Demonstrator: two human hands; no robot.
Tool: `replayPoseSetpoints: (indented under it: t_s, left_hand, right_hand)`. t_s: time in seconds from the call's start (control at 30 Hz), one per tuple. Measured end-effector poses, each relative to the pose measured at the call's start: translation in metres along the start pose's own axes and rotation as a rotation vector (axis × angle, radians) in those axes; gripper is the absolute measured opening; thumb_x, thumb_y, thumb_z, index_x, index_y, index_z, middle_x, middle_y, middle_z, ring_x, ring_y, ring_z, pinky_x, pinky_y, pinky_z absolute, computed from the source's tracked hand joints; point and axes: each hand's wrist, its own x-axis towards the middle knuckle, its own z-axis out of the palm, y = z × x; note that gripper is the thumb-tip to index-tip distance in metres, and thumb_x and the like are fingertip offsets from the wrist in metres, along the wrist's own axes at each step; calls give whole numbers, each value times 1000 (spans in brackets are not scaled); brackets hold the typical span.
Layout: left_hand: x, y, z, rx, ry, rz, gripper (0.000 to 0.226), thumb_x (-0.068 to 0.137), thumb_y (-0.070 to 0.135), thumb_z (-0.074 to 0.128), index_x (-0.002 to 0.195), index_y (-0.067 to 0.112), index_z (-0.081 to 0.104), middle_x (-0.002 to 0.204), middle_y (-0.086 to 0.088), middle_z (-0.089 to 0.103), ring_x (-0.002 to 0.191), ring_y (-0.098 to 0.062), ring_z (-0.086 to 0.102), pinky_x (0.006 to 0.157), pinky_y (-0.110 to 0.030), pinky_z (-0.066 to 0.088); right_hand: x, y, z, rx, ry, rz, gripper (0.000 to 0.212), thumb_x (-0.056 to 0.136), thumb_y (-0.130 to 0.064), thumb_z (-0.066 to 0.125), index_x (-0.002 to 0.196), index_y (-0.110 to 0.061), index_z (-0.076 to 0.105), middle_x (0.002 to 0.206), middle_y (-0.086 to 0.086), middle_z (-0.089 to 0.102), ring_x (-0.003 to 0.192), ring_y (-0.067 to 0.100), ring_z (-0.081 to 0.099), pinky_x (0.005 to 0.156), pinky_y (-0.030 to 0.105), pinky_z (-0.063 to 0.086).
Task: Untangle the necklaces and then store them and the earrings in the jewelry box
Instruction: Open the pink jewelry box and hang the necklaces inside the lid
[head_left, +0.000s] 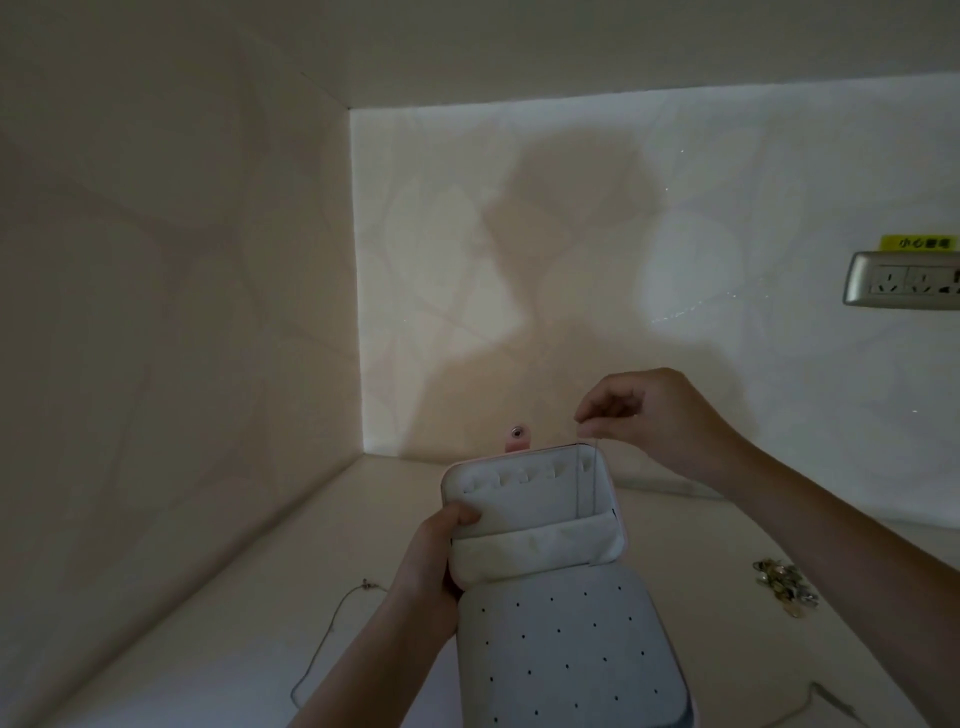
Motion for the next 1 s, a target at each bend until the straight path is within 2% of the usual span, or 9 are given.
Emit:
replayPoseSetpoints:
  t_s: [0.2,0.37,0.53,0.73,0.87,1.0]
  left_hand:
    - [1,-1,0,2,-2,30,38,88,18,46,120,4,62,111,-22,68,109,-41,61,99,-52,46]
    - [-1,0,0,-4,-14,29,36,89,17,45,118,3,62,108,-22,69,107,-41,62,90,-47,49]
    - [-2,1,-1,-13,-38,17,38,88,16,45,120,3,62,111,-23,68,109,-42,61,93,-49,48]
    - [-2,3,-3,-24,-66,10,41,86,18,44,121,4,61,115,-23,66,114,-43,58,97,-50,46]
    - [-1,5,-4,-23,-54,25,40,86,18,45,120,5,62,114,-23,67,109,-41,61,91,-48,48]
    - [-1,13,-6,5,-32,70,36,87,17,45,115,4,63,108,-22,69,93,-37,65,83,-46,51]
  right_hand:
    - [-6,10,12,-212,-6,-154,12,72,-7,82,76,-16,75,76,-5,65,65,11,55,59,13,41]
    - [-9,19,19,-391,55,-255,9,74,-12,81,79,-16,75,77,-8,56,64,-5,50,58,9,34]
    - [-8,23,18,-423,55,-333,9,76,-10,79,83,-13,76,77,-11,51,64,-7,49,60,7,36]
    - [-7,25,15,-378,68,-372,10,75,-5,79,80,-12,73,79,-5,60,70,-1,53,65,9,41]
    - [-8,27,17,-492,89,-435,5,81,-13,73,85,-10,74,84,-1,57,80,5,47,71,12,38]
    - [-22,26,20,-433,72,-365,12,87,-16,66,97,-12,73,97,-3,56,85,2,50,74,7,39]
